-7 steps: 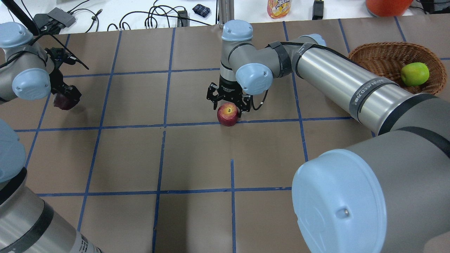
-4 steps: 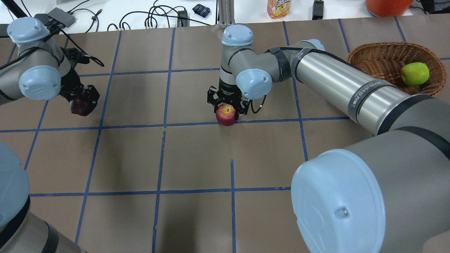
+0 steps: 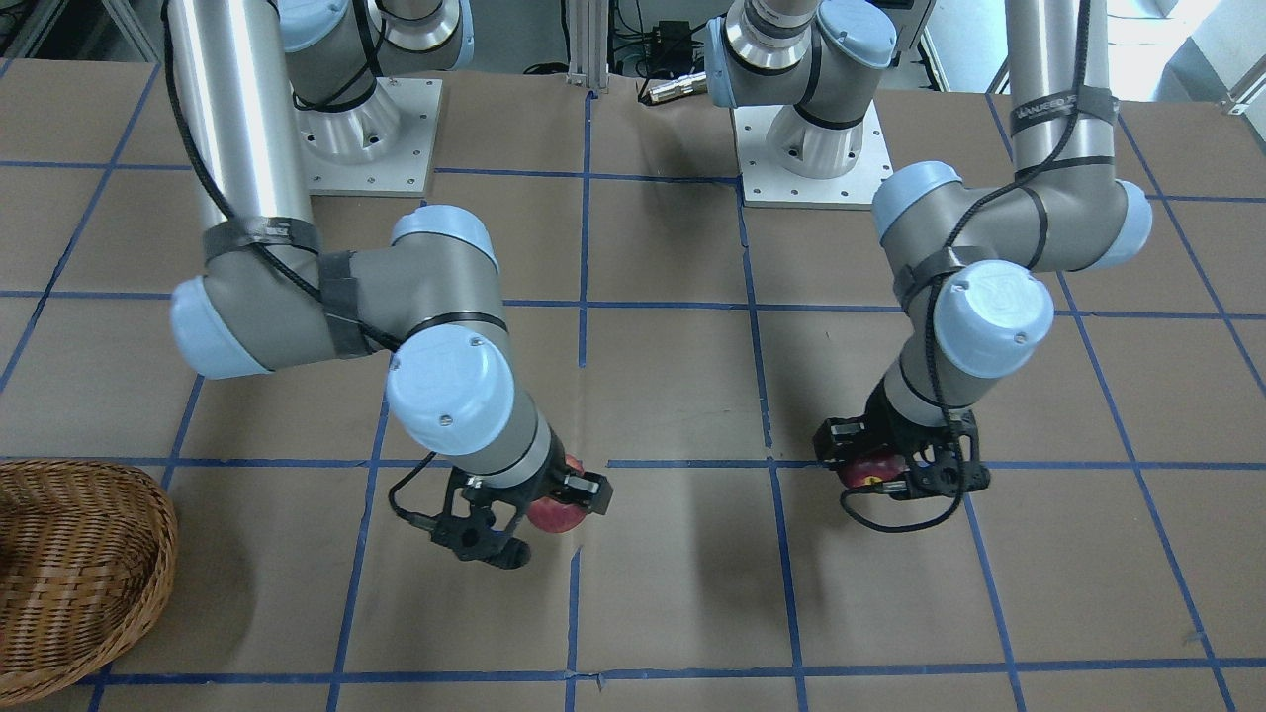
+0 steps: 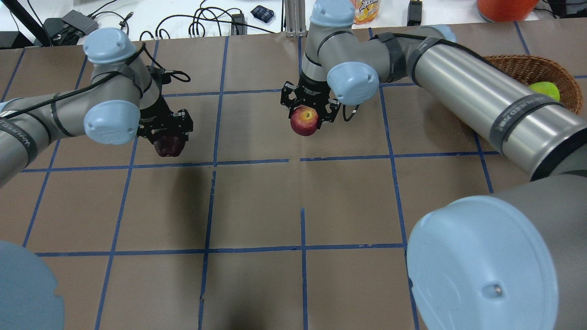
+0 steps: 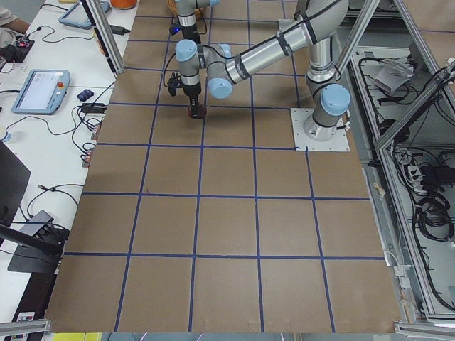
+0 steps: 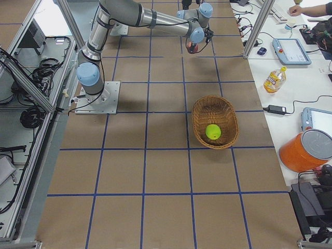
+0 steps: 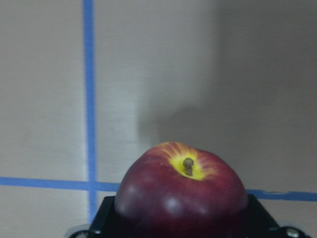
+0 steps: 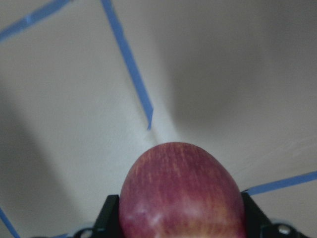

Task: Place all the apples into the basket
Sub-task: 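Carry the red apple to the basket while the left carries the dark red apple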

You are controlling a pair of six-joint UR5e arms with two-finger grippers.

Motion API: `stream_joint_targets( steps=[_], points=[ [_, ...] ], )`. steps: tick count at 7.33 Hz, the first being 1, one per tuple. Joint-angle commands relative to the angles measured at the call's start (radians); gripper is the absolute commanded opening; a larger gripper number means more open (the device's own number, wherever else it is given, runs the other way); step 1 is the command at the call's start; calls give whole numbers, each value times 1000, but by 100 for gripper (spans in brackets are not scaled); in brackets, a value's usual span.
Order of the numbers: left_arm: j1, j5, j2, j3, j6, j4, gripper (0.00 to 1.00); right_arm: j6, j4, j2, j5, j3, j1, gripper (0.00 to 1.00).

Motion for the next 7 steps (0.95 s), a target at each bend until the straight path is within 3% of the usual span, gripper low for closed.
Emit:
stream_joint_targets(
  steps=[1, 2, 3, 5, 6, 7],
  points=[
    [-234, -24, -20, 24, -419, 28, 25, -138, 147, -42, -67, -116, -190, 0],
    [-345, -28, -44, 69, -582, 90, 26, -270, 202, -33, -110, -175, -258, 0],
    [-407, -30, -72, 80, -656, 94, 26, -475, 221, -25, -238, -194, -354, 0],
    [-441, -53, -122, 71, -734, 100, 26, -759, 226, -22, -273, -196, -517, 0],
    [-447, -50, -138, 72, -793, 100, 29, -850, 213, 5, -290, -194, -542, 0],
    [-447, -54, -155, 80, -830, 109, 41, -874, 168, 50, -342, -193, -570, 0]
  ],
)
